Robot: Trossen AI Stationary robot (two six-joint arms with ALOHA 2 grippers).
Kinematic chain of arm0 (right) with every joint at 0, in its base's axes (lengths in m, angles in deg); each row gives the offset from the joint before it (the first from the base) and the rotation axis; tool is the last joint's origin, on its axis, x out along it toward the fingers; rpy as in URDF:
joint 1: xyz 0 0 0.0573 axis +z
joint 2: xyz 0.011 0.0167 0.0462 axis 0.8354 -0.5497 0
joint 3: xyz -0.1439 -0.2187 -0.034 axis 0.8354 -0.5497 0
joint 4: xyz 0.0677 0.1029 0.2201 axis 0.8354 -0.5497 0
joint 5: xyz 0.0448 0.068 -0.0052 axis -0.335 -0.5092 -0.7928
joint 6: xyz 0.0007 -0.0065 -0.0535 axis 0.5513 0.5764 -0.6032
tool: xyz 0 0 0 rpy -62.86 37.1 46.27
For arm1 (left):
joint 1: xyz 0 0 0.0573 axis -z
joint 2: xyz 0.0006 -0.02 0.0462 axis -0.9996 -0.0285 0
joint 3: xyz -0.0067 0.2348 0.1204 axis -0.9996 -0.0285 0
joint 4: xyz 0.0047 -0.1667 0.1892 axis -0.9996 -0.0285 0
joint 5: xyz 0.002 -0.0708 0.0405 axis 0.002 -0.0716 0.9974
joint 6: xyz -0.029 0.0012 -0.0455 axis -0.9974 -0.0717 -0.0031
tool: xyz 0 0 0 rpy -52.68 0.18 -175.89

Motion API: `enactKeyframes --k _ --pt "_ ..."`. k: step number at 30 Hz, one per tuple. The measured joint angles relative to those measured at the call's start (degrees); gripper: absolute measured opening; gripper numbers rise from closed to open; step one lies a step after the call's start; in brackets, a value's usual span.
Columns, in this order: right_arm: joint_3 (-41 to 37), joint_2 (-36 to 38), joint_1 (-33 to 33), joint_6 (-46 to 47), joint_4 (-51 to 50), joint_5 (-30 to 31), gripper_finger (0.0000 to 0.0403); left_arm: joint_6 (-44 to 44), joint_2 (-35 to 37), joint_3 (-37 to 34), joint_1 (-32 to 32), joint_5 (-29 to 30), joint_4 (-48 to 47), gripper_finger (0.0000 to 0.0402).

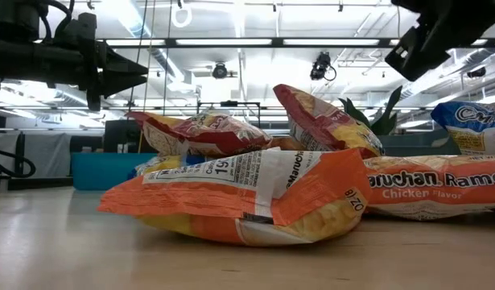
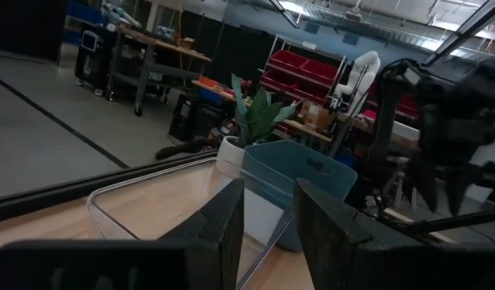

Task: Sort Maruchan noodles
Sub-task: Put the blue noodle pack into the green bin

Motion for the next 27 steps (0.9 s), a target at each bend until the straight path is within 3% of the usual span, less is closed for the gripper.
enactKeyframes --k 7,15,19,27 --pt "3.93 -13.25 4.52 3.37 4.58 0.47 0.0197 0.0 0.0 0.0 0.0 0.0 -0.04 0.0115" --pt "11.68 -24.92 5.88 3.43 -1.82 0.82 0.0247 0.01 0.0 0.02 0.0 0.0 -0.04 0.0115" --pt "11.88 -27.67 5.83 2.95 -1.92 0.42 0.0231 0.01 0.0 0.0 0.0 0.0 -0.03 0.0115" --pt "11.88 -29.47 4.75 2.99 -2.46 -3.74 0.013 0.02 0.0 0.0 0.0 0.0 -0.04 0.0115"
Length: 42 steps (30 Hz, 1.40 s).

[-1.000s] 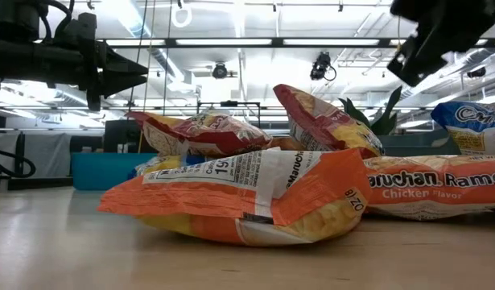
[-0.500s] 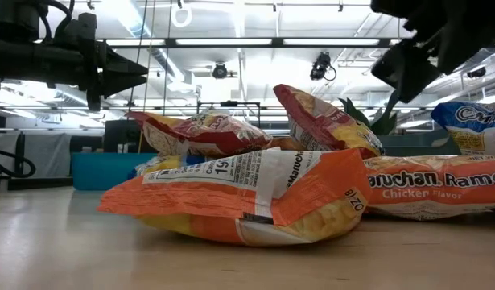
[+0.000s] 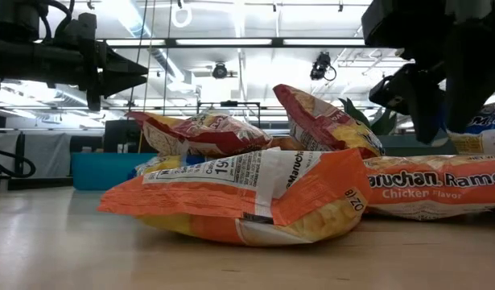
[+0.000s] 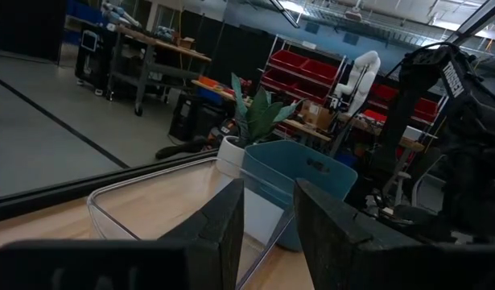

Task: Sort Maruchan noodles
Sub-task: Put the blue noodle pack into the green bin

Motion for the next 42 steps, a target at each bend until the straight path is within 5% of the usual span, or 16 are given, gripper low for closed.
enactKeyframes --k 11,27,34,42 --pt "-0.02 4.53 -0.08 -2.47 -2.73 0.83 0.0009 -0.02 0.0 0.0 -0.02 0.0 -0.01 0.0115" --pt "8.25 17.61 -4.67 -8.15 -20.61 14.27 0.0005 -0.04 0.0 0.02 0.0 0.0 0.0 0.0115" --pt "13.52 24.04 -9.86 -15.47 -28.93 24.29 0.0005 -0.02 0.0 0.02 0.0 0.0 0.02 0.0115" --pt "15.1 31.64 -18.84 -22.17 -30.94 27.76 0.0006 -0.02 0.0 0.02 0.0 -0.02 0.02 0.0115"
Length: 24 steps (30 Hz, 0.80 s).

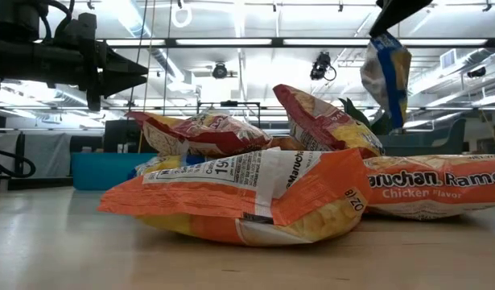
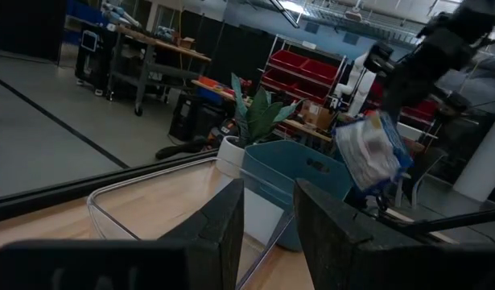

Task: Sort Maruchan noodles
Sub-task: Put the blue noodle pack into the green bin

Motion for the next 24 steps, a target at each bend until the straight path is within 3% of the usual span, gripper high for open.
enactKeyframes --k 11,14,24 --pt "-3.72 1.85 -13.67 -2.56 -7.45 -1.74 0.0006 0.02 0.0 0.0 -0.01 0.0 0.0 0.0115" --pt "-6.32 1.81 -16.5 -4.16 -7.4 -5.75 0.0006 0.0 0.0 -0.02 0.0 0.0 0.0 0.0115" --pt "-17.35 -3.22 -22.75 -8.79 5.87 -10.69 0.0016 0.0 0.0 -0.02 -0.02 0.0 0.0 0.0115"
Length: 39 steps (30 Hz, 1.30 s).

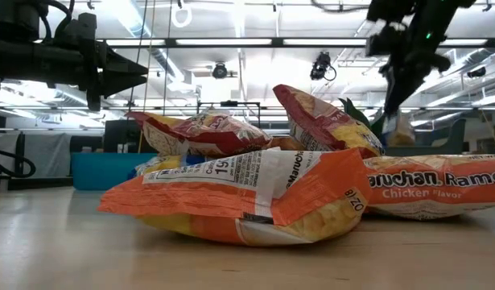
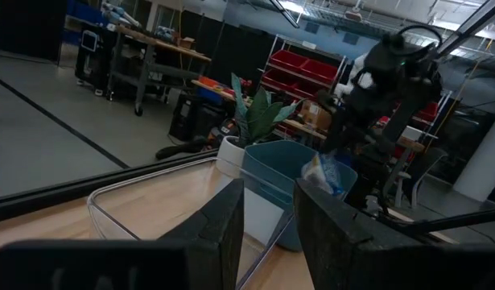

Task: Sort Maruchan noodles
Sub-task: Put the blue noodle pack into the green bin

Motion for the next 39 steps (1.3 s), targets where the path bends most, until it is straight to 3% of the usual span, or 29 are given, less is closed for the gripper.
enactKeyframes --k 12,17,21,32,39 --pt "0.49 -4.61 -2.61 -1.42 7.5 -2.26 0.0091 0.01 0.02 0.01 0.0 0.01 0.0 0.0115" --pt "3.08 -3.35 0.48 4.75 5.61 -10.49 0.0132 -0.02 0.01 0.0 0.02 0.02 -0.02 0.0115" --pt "2.74 -4.29 8.17 11.98 3.22 -12.25 0.0152 -0.02 0.0 0.02 0.01 0.01 0.0 0.0115" --pt "2.66 -13.31 37.92 35.93 2.53 -10.8 0.0158 0.0 0.0 0.0 0.0 0.01 0.0 0.0115" --pt "2.66 -18.47 49.14 50.57 -4.47 -14.99 0.0163 0.02 0.01 0.01 0.0 0.0 -0.01 0.0115"
